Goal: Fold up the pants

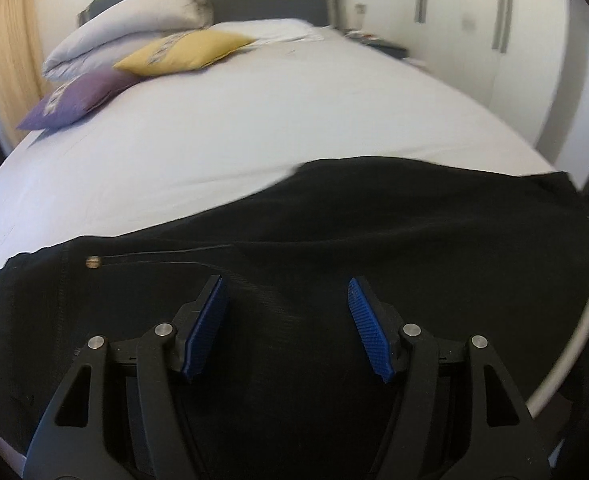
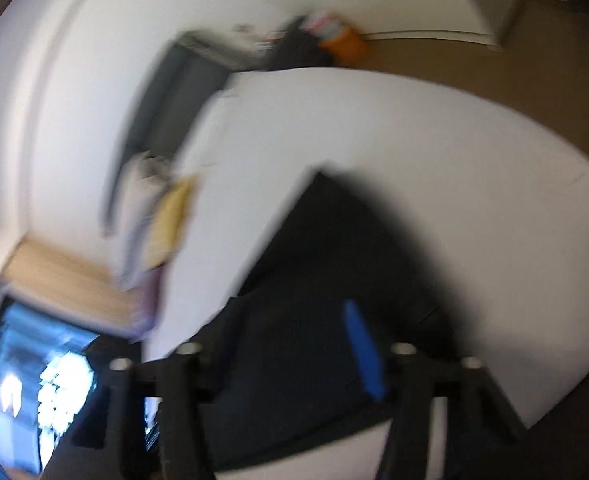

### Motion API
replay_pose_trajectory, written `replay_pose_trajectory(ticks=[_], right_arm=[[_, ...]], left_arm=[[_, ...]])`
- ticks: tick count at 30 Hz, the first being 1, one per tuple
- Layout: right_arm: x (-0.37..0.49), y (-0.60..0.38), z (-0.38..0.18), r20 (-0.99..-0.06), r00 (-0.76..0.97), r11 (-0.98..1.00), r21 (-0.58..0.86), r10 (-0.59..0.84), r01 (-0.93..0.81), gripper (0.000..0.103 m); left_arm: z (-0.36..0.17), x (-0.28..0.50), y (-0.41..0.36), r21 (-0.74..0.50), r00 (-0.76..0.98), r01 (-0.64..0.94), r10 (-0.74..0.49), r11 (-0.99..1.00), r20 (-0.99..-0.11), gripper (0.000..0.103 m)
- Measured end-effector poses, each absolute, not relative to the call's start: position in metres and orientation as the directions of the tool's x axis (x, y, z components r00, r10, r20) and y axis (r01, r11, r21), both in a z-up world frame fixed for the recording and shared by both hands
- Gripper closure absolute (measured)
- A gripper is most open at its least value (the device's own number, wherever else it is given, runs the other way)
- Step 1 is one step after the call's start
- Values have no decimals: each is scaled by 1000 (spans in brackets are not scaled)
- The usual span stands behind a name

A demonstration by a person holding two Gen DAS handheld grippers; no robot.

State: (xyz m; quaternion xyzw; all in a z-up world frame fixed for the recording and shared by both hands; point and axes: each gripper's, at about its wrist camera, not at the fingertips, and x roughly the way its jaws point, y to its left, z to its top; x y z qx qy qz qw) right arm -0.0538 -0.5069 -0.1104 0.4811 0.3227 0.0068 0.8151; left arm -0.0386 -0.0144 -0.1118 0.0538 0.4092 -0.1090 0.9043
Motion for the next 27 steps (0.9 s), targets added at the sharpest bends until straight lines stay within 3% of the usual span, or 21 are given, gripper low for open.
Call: replay_pose_trajectory(ticks=[3, 5, 6, 7, 8, 10, 13, 15, 16, 17, 27], right_arm=[[-61, -482, -122, -474, 748, 505, 835, 464, 217, 42], [-55, -482, -140, -523, 712, 494, 823, 469, 279, 45], [-57, -484, -156, -576, 680, 489, 799, 454, 350, 56], [-65, -489, -167, -583, 683, 459, 800, 441, 386, 86], [-69, -485, -170, -595, 678, 436, 796, 432, 420, 103], [-83, -497, -177, -581, 694, 384, 810, 426, 443, 103], [-112, -509, -147, -682, 660, 504, 710, 315, 493, 103], [-116, -506, -127, -703, 651, 541, 680, 286, 495, 82], [-120, -506, -116, -672, 677, 531, 707, 299, 467, 66], [-125, -512, -113, -650, 694, 517, 728, 310, 451, 59], [-119, -509, -136, -588, 691, 317, 809, 421, 494, 59]], left_arm=[[-115, -53, -44, 27, 632, 301, -178, 953, -755, 41], [-127, -57, -57, 47, 596, 319, -163, 946, -786, 41], [-136, -59, -60, 48, 577, 322, -156, 946, -802, 41], [-140, -63, -61, 41, 586, 318, -162, 947, -794, 41], [-140, -68, -58, 30, 598, 310, -170, 950, -783, 41], [-140, -76, -56, 13, 600, 296, -176, 955, -781, 41], [-141, -89, -60, 38, 616, 300, -163, 953, -770, 41], [-138, -96, -61, 37, 617, 295, -160, 955, -771, 41], [-133, -102, -59, 31, 617, 291, -163, 956, -770, 41], [-129, -106, -57, 22, 620, 292, -171, 956, -766, 41], [-121, -126, -69, 18, 609, 328, -197, 944, -769, 41]])
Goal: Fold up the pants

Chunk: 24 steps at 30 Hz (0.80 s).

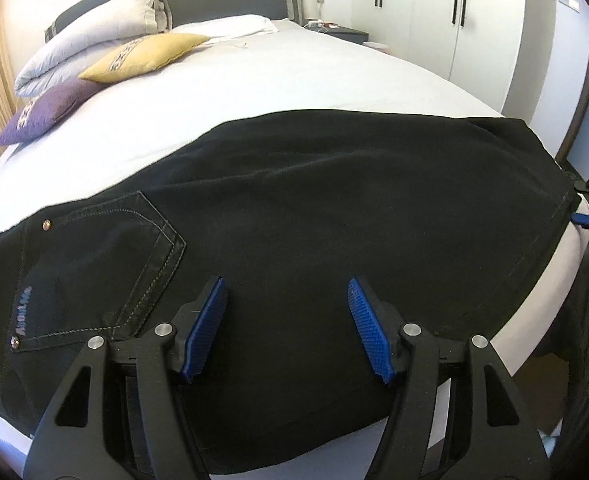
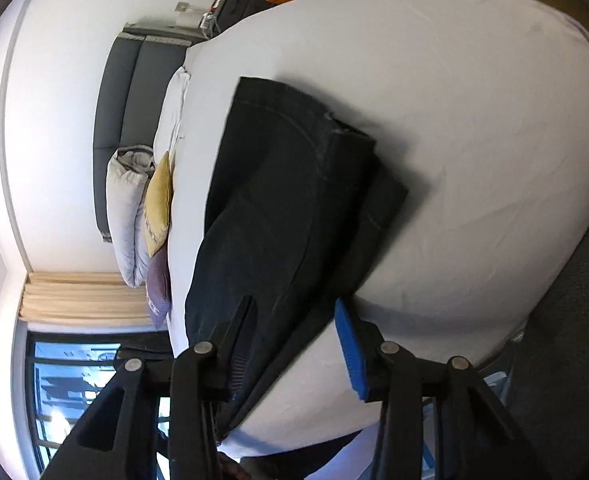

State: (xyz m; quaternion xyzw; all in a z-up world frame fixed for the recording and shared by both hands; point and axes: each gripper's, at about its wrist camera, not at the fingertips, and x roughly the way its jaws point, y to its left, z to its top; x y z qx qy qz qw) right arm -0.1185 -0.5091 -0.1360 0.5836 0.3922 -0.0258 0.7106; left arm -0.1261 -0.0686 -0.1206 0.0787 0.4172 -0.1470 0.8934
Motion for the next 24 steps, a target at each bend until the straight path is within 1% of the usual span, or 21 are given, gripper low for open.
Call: replay_pose_trajectory(ticks=[7, 10, 12, 19, 24], right_arm=[[-104, -509, -145, -532, 720, 218, 844, 445, 490, 60], [-107, -509, -141, -534, 721, 222, 843, 441, 489, 63], [-112, -509, -137, -544, 714, 224, 837, 440, 500, 68], [-125, -519, -126, -562, 721, 216, 825, 405, 522, 69], [-118, -518, -126, -543, 734, 196, 837, 407, 510, 68]], left_arm=[[-123, -103, -69, 17, 604, 328, -196, 944, -773, 41], [-125, -82, -66, 18, 602, 330, -196, 944, -774, 41], [-126, -80, -65, 14, 599, 331, -199, 943, -776, 41], [-126, -77, -63, 9, 598, 333, -204, 943, -775, 41], [-128, -75, -61, 11, 596, 337, -205, 941, -776, 41]])
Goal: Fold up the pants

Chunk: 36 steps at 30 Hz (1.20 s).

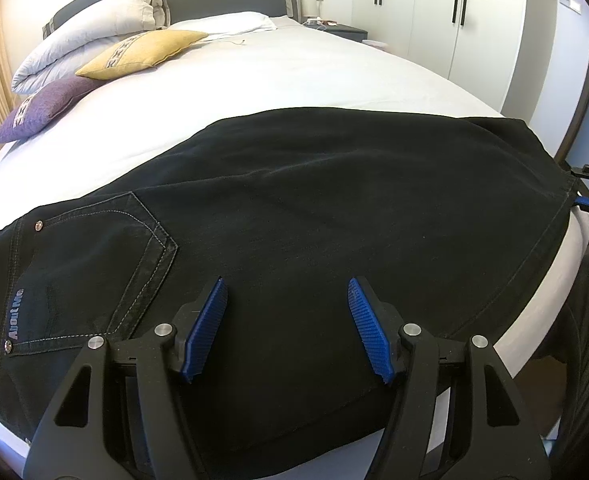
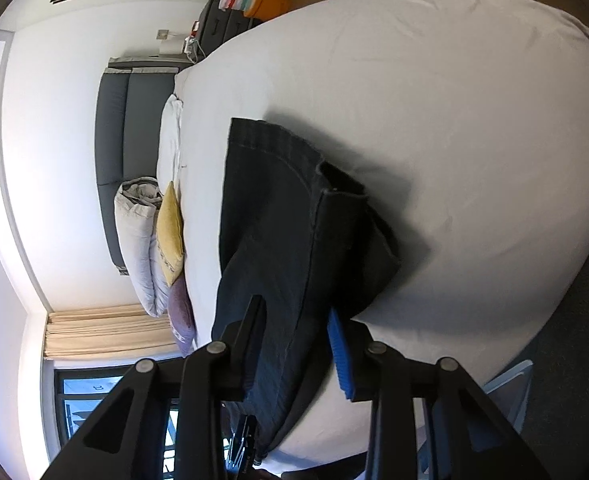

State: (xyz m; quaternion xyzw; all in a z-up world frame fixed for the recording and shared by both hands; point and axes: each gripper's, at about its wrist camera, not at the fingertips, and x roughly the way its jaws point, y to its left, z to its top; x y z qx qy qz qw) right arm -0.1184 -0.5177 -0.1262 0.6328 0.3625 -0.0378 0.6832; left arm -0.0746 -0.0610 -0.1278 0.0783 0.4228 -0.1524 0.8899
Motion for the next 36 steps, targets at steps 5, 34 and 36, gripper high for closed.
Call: replay_pose_trajectory(ticks=[5, 34, 36], right_arm=[[-108, -516, -119, -493, 762, 214, 870, 420, 444, 82], [-130, -514, -105, -600, 746, 418, 780, 288, 466, 101], [-132, -511, -94, -586, 758, 429, 785, 285, 446, 101]], left_arm=[[-130, -72, -59, 11, 596, 340, -207, 940, -776, 41], [-126, -74, -57, 29, 616, 352, -208, 936, -760, 37], [-114, -80, -62, 34, 644, 365, -225, 931, -731, 37]])
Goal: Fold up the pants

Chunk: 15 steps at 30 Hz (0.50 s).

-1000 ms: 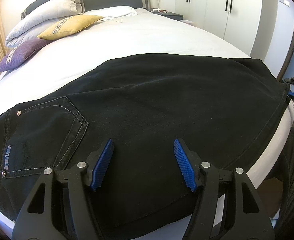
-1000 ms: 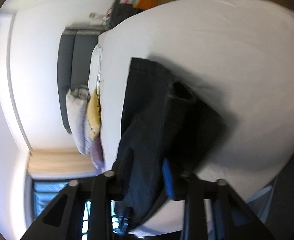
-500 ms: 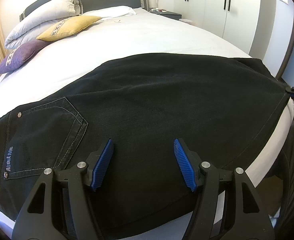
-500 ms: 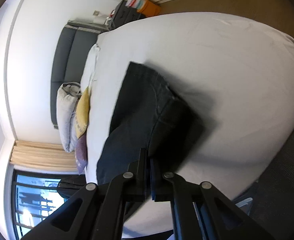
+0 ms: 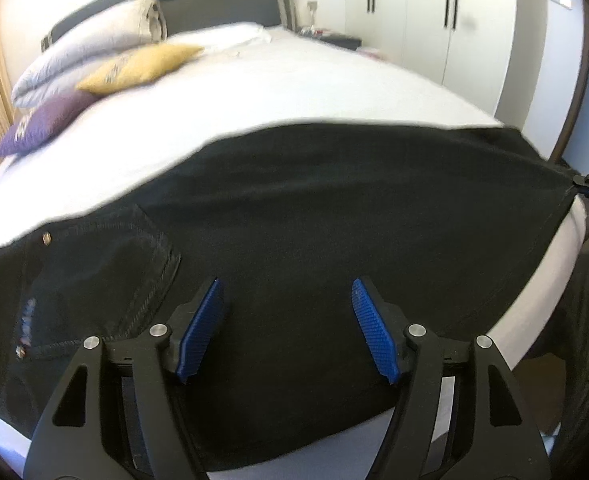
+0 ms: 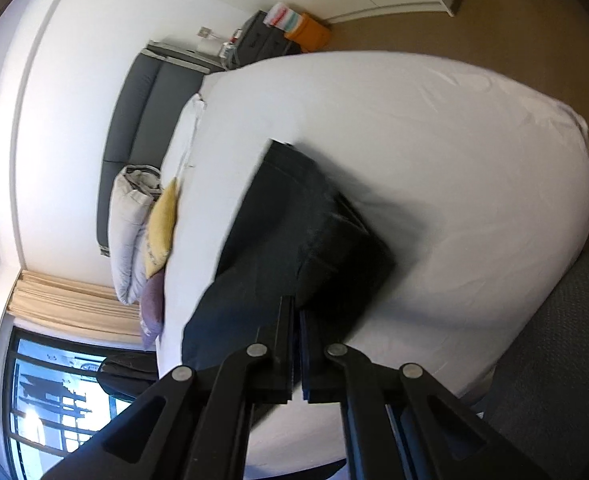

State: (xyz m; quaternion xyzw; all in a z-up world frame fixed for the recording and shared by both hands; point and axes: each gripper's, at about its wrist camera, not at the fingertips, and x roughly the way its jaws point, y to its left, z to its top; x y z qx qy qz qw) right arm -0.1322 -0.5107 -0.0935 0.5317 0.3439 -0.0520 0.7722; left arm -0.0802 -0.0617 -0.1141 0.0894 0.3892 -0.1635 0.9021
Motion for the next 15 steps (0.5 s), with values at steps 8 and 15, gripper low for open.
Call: replay_pose_trajectory(ticks=[8, 15], right_arm=[[-130, -522, -142, -639, 715, 414, 754, 283, 510, 102], [-138, -535, -130, -687, 666, 420, 718, 293, 556, 98]], left_arm=[[-139, -78, -93, 74, 592, 447, -234, 891, -771, 35], [-125, -81, -91, 78, 619, 434, -235, 897, -750, 36]])
